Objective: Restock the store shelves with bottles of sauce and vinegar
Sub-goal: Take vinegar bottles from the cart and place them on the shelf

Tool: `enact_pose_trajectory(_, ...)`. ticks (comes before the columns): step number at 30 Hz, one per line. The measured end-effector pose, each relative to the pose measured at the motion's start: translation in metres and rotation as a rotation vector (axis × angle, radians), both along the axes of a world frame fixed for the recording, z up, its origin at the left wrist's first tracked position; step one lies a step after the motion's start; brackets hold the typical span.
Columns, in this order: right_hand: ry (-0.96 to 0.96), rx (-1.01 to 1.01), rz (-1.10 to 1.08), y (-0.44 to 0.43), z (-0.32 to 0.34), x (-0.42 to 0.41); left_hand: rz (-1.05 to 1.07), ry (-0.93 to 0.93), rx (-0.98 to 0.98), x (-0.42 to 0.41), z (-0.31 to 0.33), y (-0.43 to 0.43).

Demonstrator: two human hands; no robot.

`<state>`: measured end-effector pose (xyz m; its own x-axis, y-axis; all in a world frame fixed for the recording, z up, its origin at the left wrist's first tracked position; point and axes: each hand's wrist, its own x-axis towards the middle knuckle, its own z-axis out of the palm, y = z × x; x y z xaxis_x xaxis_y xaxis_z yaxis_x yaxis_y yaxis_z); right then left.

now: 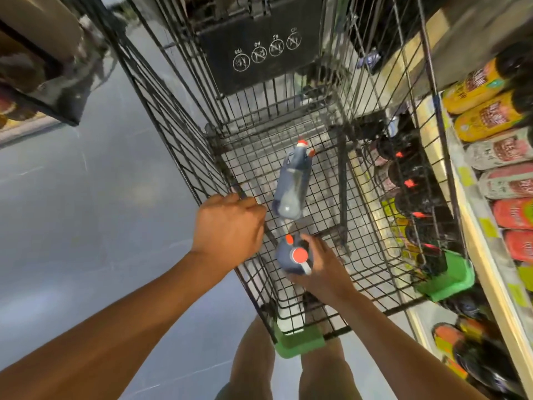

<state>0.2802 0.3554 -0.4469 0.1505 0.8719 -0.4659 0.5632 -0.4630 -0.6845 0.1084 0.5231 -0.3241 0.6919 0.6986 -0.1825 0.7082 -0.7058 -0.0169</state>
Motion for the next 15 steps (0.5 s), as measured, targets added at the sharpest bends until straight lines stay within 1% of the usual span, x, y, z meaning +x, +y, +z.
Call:
enact_pose_trajectory(5,0.024,-0.021,0.014,-0.001,-0.007,0.000,-0.008,-0.034,0.011,-0.001,-0.004,0.000)
enact_pose_trajectory(12,0.011,-0.087,0.140,0.005,-0.013,0.004,0.008,-0.094,0.027,-0.002,-0.008,-0.001)
enact_pose_trajectory(15,0.080,-0.107,0.167,0.014,-0.016,0.012,0.006,-0.111,0.044,-0.002,-0.010,-0.001)
